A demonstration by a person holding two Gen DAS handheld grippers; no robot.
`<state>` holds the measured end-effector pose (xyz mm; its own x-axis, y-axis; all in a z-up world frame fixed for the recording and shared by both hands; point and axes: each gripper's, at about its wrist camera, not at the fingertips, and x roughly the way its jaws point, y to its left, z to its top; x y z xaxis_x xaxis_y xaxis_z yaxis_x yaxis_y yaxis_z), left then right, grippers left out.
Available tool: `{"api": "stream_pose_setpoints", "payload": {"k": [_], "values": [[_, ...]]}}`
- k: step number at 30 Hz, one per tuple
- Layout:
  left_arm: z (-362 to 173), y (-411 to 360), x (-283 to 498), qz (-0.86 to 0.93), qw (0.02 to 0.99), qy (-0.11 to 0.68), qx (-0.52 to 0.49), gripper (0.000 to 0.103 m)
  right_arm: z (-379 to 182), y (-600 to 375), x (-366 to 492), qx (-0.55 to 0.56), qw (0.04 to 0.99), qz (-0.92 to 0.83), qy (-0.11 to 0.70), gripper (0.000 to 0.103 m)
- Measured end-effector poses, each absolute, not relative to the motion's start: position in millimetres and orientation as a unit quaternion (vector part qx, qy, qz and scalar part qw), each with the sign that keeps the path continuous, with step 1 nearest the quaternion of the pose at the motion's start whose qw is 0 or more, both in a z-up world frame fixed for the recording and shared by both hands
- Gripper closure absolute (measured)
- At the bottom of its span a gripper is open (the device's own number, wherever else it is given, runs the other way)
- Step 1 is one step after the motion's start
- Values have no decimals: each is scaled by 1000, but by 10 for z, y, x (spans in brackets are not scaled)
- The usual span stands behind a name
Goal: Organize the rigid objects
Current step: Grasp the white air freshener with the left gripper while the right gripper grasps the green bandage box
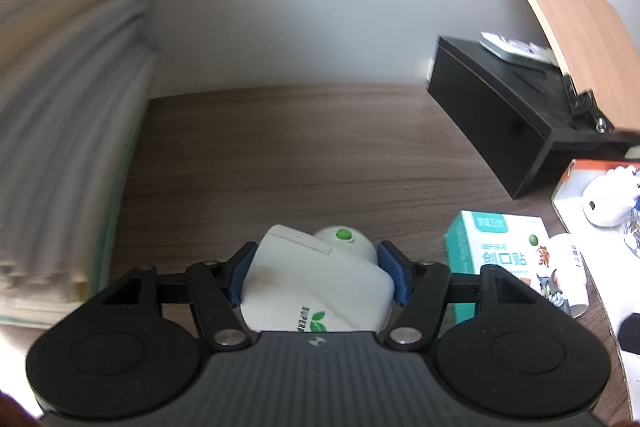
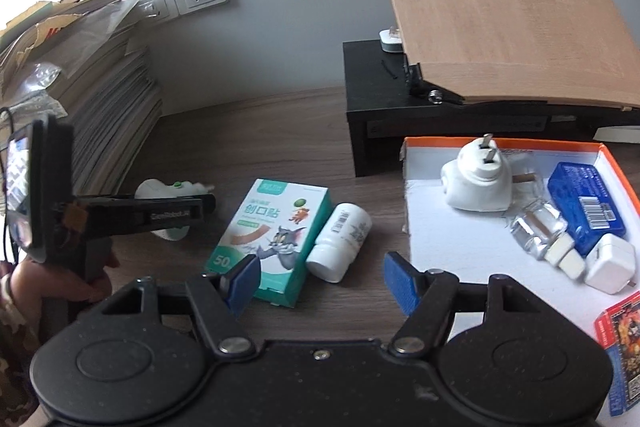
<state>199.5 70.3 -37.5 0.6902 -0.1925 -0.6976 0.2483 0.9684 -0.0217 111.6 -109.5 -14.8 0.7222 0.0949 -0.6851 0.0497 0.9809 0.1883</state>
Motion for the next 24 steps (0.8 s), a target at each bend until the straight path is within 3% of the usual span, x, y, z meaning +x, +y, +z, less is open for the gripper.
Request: {"api": "stream_pose_setpoints", "payload": {"k": [10,11,15,19,24], "values": [[-209,1053,1663,-89,923,375,-4,38,-299,-674,1658,108,903,17,414,22],[-201,1082,1630,-86,923,375,-9,38,-313,-648,1716,104,903,12,417,16],[-172,1184,1512,-73,924,374,-29,38,-384,-575,1929,88,888,-29,450,12],[-127,1247,1407,-66,926,370,-36,38,-525,-572,2048,102,870,-39,481,12],[-44,1291,1290,-55,930,361,-43,38,-452,-544,1912,84,890,-30,447,20]]}}
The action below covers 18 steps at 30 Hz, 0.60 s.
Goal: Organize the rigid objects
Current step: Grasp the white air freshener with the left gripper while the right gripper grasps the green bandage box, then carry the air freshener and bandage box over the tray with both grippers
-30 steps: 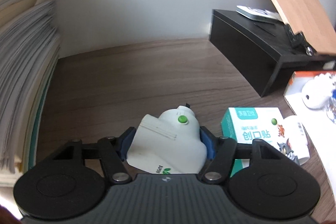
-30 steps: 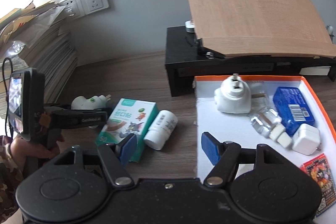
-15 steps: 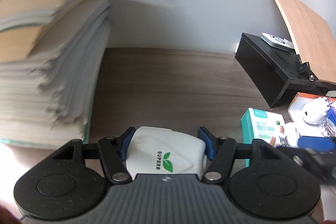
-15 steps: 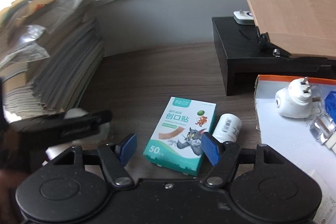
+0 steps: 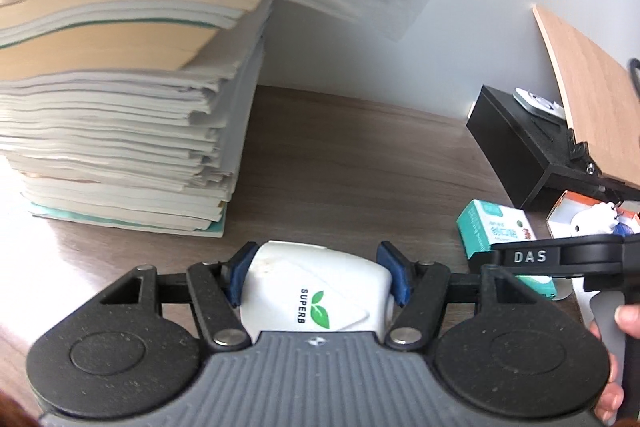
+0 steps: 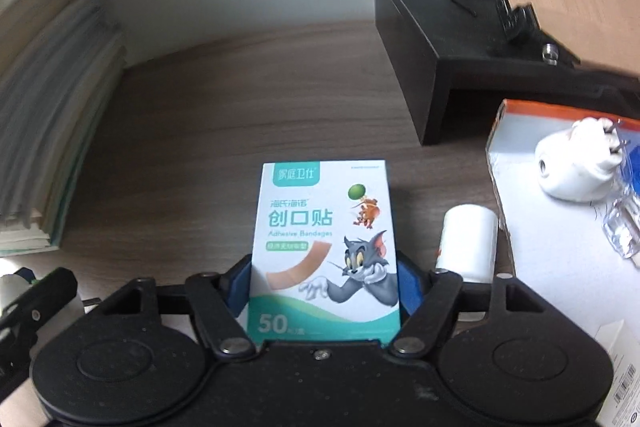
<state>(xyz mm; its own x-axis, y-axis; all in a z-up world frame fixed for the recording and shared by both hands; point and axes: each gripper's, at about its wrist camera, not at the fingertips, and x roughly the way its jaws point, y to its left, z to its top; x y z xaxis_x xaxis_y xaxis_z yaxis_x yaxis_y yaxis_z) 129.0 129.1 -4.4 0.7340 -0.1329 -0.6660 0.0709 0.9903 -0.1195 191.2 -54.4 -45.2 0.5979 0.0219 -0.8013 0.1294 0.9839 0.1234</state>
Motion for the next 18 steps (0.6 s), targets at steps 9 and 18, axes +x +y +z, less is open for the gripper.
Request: {"api": "stream_pose_setpoints", "payload": {"k": [9,18], "values": [[193,1060,1047,-54,938,339,-45,38,52,-808,1307,65,924,13,376,20],[362,335,651,-91,936,338,-46,38,397,-1488,581,63,938,-10,341,20]]}}
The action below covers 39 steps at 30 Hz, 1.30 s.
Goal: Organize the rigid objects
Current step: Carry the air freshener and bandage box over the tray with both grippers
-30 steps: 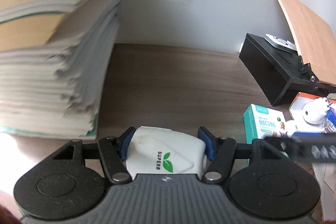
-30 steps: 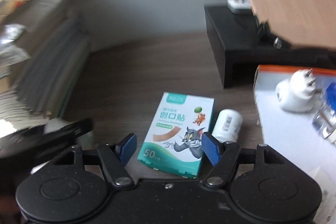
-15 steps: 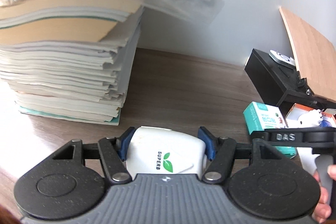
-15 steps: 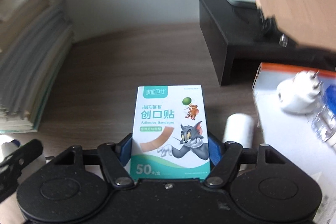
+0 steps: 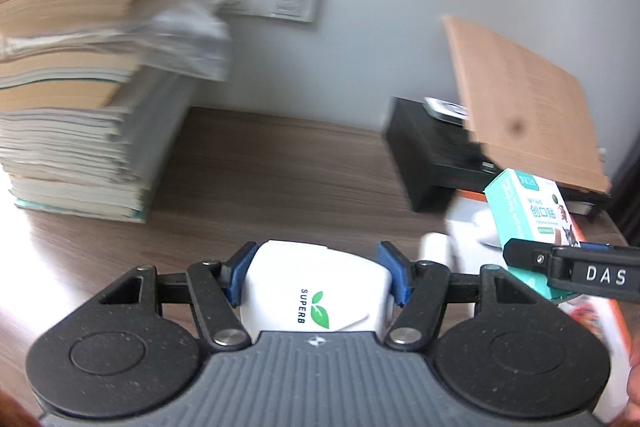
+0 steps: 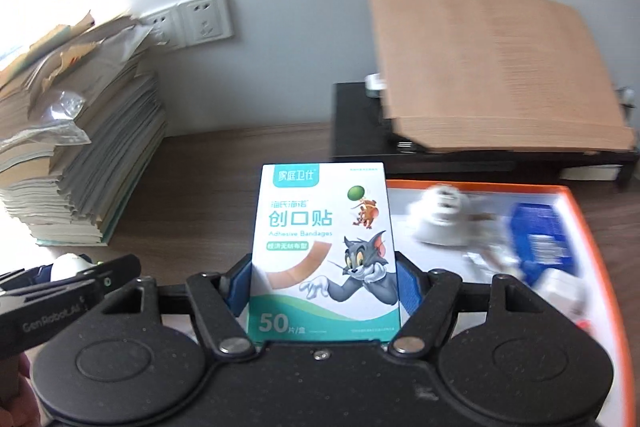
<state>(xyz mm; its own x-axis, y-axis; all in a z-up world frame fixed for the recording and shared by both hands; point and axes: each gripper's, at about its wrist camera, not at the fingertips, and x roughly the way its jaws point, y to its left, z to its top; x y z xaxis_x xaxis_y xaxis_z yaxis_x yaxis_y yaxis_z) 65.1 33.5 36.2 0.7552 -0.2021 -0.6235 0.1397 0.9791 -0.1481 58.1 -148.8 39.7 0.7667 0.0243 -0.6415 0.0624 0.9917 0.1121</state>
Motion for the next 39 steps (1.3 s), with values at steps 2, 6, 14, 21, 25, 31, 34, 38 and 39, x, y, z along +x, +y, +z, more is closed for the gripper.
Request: {"api": "stream_pose_setpoints", "payload": {"k": [2,6,14,21,25,31,34,38,39], "values": [[384,126,557,-104,934,339,-42,38,429,-1679,400,64,939,-21,338,20],[419,-304,380,-133,932,336,-33,38,442,-2096,46,75,937,-48,337,20],[349,-1067,52,-183,922,341,-6,38,385,-2785,-529,82,936,-97,328,20],[274,-1414,-107,-189,921,342,5,38,314,-3120,-801,92,935,-109,326,19],[226,-1499,-176,-185,921,344,6,38,260,-3178,-860,89,935,-98,330,19],[171,-1533,-265,-167,921,352,7,38,188,-3193,-869,83,935,-71,338,19],[172,-1510,-302,-155,924,349,3,38,161,-3172,-862,77,936,-57,340,19],[181,-1487,-365,-142,928,343,-4,38,127,-3150,-861,75,937,-42,338,19],[178,-1491,-379,-139,929,341,-3,38,119,-3149,-860,75,938,-39,337,19]]}}
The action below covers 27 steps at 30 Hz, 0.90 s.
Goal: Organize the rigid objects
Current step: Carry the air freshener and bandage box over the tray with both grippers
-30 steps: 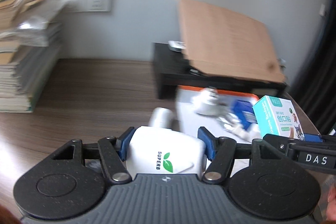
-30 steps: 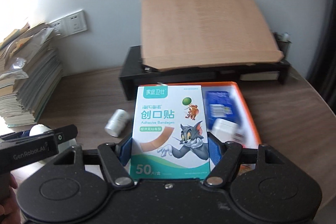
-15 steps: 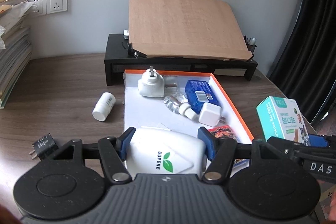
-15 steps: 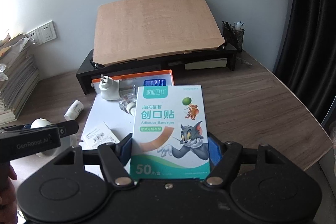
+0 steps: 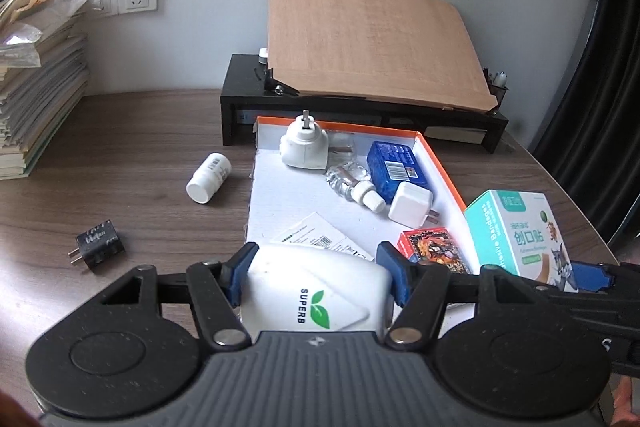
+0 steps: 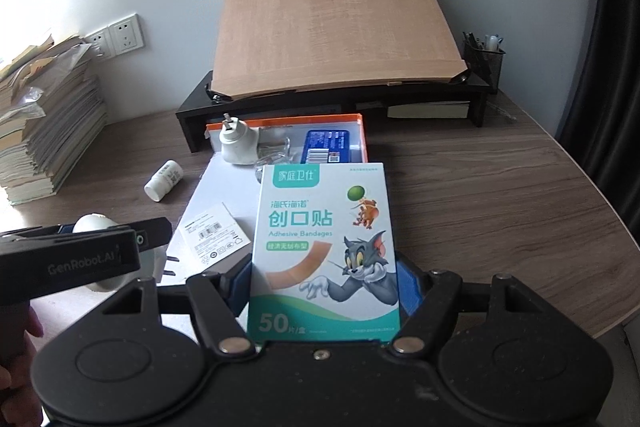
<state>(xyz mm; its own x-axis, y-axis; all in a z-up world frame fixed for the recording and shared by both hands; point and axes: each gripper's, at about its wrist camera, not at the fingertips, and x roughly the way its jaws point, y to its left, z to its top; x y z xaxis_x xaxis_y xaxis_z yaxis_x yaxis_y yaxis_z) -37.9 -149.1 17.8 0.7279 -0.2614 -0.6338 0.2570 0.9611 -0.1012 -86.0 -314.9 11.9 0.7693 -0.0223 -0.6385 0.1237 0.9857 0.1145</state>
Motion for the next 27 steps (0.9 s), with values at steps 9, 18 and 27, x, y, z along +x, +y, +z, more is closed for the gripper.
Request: {"api": "stream_pose_setpoints", "payload": {"k": [9,18,27], "values": [[206,-1465,-438,-130,932,339,-11,38,125,-3118,-876,68,938,-21,338,19],[183,-1429,-445,-127,932,340,-9,38,113,-3136,-861,71,937,-18,342,19],[136,-1466,-402,-128,929,348,-3,38,68,-3130,-802,74,934,-14,349,19]]}}
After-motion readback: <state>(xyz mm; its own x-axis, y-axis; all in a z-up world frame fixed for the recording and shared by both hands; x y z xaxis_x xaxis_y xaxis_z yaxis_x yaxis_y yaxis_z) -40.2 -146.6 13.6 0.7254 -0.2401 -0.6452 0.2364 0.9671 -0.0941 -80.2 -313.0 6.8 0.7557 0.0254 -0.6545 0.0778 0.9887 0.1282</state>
